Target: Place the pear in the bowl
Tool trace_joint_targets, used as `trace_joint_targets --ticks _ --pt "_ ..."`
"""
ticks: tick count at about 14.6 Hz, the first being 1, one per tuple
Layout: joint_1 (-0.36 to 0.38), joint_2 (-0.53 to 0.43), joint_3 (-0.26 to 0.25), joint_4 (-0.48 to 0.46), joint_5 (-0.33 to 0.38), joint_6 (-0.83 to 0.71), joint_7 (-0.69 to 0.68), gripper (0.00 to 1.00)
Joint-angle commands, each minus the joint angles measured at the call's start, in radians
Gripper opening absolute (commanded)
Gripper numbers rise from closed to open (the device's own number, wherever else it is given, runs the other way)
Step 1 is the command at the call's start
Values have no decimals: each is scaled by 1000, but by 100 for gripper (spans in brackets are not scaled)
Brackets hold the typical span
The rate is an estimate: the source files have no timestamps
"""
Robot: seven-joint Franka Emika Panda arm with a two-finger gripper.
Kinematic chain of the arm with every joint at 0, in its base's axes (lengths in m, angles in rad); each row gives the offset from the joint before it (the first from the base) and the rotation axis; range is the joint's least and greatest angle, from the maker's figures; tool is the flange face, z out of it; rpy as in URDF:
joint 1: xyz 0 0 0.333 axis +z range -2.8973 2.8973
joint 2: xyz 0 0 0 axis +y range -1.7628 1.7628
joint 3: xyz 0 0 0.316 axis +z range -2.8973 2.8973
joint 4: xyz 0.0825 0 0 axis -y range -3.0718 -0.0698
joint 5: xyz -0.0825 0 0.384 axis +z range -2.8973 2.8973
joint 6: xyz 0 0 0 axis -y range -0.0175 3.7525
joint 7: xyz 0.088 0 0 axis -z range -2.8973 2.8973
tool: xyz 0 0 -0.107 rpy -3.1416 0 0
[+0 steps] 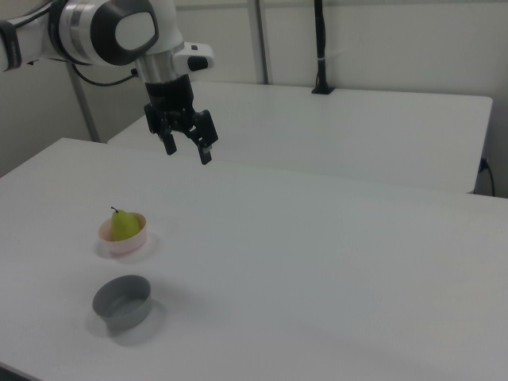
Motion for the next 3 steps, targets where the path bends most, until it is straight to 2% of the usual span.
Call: trace_joint_targets --ticks 1,3 --pt "-9 -27 15 -21 18 -29 -18 100" --pt "-6 -27 9 -19 17 -31 -20 100"
